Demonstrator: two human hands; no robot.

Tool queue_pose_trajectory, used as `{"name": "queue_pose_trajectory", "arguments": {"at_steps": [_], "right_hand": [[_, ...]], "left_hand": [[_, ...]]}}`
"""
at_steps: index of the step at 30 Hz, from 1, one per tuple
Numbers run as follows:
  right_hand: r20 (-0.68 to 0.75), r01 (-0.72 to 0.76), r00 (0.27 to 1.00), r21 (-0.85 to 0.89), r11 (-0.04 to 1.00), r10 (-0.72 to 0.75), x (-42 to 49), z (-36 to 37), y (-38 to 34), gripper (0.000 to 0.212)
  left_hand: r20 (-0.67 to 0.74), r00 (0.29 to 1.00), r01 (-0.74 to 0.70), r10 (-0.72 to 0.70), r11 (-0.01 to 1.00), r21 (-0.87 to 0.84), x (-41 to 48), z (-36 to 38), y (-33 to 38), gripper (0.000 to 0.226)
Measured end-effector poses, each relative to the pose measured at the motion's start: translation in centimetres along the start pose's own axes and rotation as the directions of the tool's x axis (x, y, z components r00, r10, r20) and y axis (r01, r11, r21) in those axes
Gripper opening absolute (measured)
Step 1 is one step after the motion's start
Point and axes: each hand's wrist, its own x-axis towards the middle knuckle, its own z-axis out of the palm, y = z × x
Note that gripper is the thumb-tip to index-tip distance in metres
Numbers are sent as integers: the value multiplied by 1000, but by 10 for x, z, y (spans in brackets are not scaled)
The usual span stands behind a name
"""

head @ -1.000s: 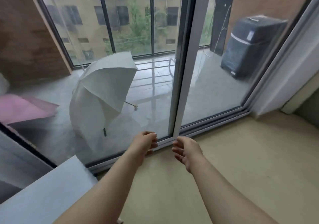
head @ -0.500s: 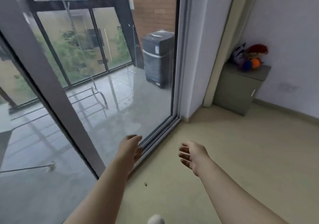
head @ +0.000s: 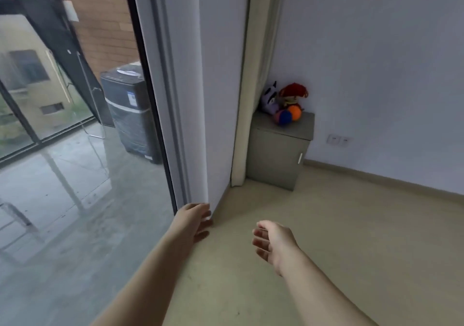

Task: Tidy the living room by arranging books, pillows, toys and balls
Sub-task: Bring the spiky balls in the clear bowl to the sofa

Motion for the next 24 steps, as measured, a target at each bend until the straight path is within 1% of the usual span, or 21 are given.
{"name": "queue_pose_trajectory", "arguments": {"at_steps": [1, 3, 9, 11, 12, 15, 17, 18, 19, 20, 21, 22, 24], "right_hand": [[-15, -3, 1000, 16, 1000, 3, 29, -4, -22, 10], [-30, -26, 999, 30, 999, 27, 65, -4, -44, 8], [10, -7, 1000, 51, 999, 7, 205, -8, -152, 10], [21, -33, 999, 49, 998, 32, 254, -19, -192, 11], [16, -37, 999, 44, 998, 36, 263, -21, -202, 12], [-26, -26, 999, 34, 999, 27, 329, -35, -265, 20], [-29, -52, 998, 36, 998, 53, 366, -40, -294, 22], [-24, -57, 998, 43, 997, 58, 388, -41, -309, 22], [-22, -70, 997, 34, 997, 71, 386, -40, -312, 21], [-27, -68, 997, 30, 997, 69, 423, -42, -334, 21], [-41, -69, 997, 29, 997, 70, 436, -42, -343, 20], [-55, -60, 997, 27, 998, 61, 469, -42, -362, 19], [-81, -44, 996, 49, 998, 48, 515, -41, -393, 20]], "left_hand": [[30, 1000, 8, -8, 1000, 12, 29, 24, 13, 10], [30, 999, 34, -34, 999, 20, 56, 45, 28, 8], [-3, 1000, -10, 10, 999, 35, 179, 145, 92, 6], [-6, 1000, 13, -13, 999, 49, 222, 190, 114, 8], [-2, 1000, 25, -25, 999, 46, 229, 200, 122, 8], [11, 999, 52, -53, 997, 49, 290, 259, 156, 11], [27, 997, 74, -75, 996, 55, 326, 286, 172, 12], [32, 996, 76, -77, 996, 43, 348, 298, 181, 12], [19, 996, 80, -81, 995, 51, 350, 298, 183, 11], [23, 996, 86, -87, 995, 42, 385, 320, 196, 9], [16, 995, 98, -98, 995, 32, 401, 327, 200, 6], [26, 994, 105, -106, 994, 35, 433, 346, 211, 3], [47, 992, 112, -113, 993, 28, 482, 372, 231, 14]]}}
